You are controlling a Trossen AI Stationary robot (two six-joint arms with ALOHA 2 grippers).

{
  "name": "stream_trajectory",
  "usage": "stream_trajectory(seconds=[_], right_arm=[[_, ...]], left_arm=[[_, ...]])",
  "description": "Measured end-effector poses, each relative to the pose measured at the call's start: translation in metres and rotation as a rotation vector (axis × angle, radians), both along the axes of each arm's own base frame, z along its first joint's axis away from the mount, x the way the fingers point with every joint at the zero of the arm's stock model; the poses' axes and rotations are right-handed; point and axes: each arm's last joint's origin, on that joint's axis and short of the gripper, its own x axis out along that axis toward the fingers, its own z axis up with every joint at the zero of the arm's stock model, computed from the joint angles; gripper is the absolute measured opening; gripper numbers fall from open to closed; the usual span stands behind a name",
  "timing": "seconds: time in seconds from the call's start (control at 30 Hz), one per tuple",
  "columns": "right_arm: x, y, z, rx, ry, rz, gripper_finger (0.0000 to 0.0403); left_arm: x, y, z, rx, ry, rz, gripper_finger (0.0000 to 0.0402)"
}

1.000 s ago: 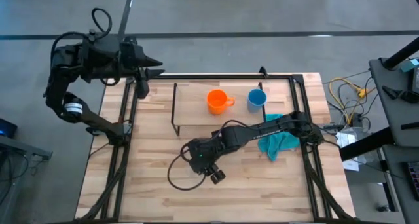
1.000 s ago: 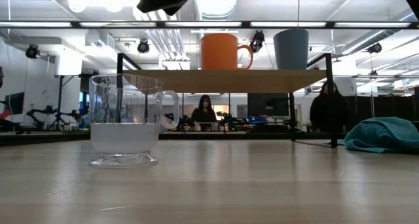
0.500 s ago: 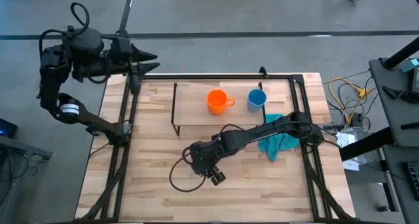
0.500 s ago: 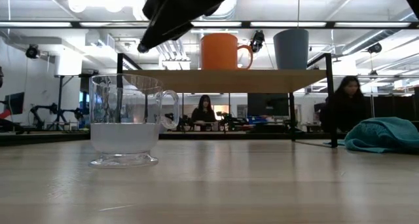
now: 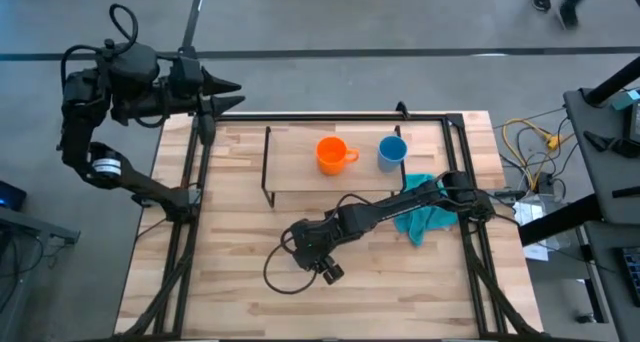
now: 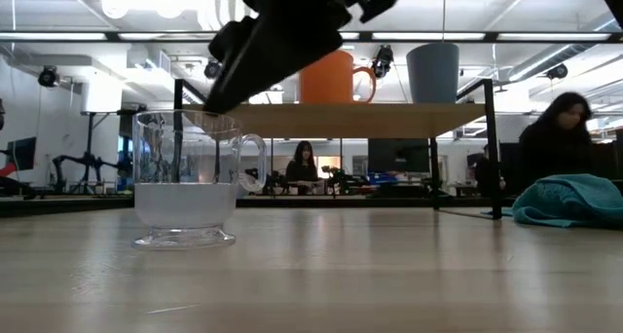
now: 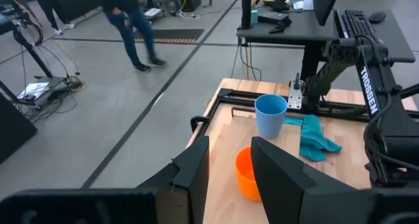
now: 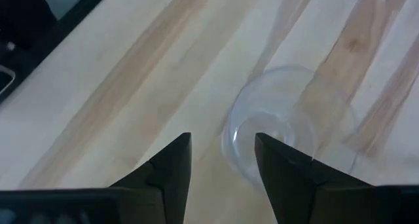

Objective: Stack small to large cups/mugs on shelf
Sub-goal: Put the transparent mug onto the shelf

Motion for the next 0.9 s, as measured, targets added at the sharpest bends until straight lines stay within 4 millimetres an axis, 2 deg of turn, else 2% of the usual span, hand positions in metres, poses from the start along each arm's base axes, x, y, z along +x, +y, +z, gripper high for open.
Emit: stream_trajectory(seconds=[0.23,0.43,0.6,0.77,0.9], right_arm=[[0.004,0.000,-0.008,-0.002,-0.082,-0.013,0.0164],[-0.001,-0.001,-0.020,-0.017,-0.053,-0.008,0.0164],[-0.001,-0.001,-0.023,-0.017,-0.054,-0.009,0.0161],[0.002,-0.001,-0.021,-0.005,-0.100,-0.010,0.0144],[0.003,-0.001,-0.021,-0.022,-0.114,-0.026,0.0114]], left_arm=[[0.000,0.000,0.000,0.000,0.001,0.000,0.0101],[0.000,0.000,0.000,0.001,0.000,-0.001,0.0101],[0.000,0.000,0.000,0.001,0.000,-0.001,0.0101],[0.000,0.000,0.000,0.001,0.000,-0.001,0.0101],[-0.001,0.000,0.000,0.001,-0.002,-0.001,0.0101]])
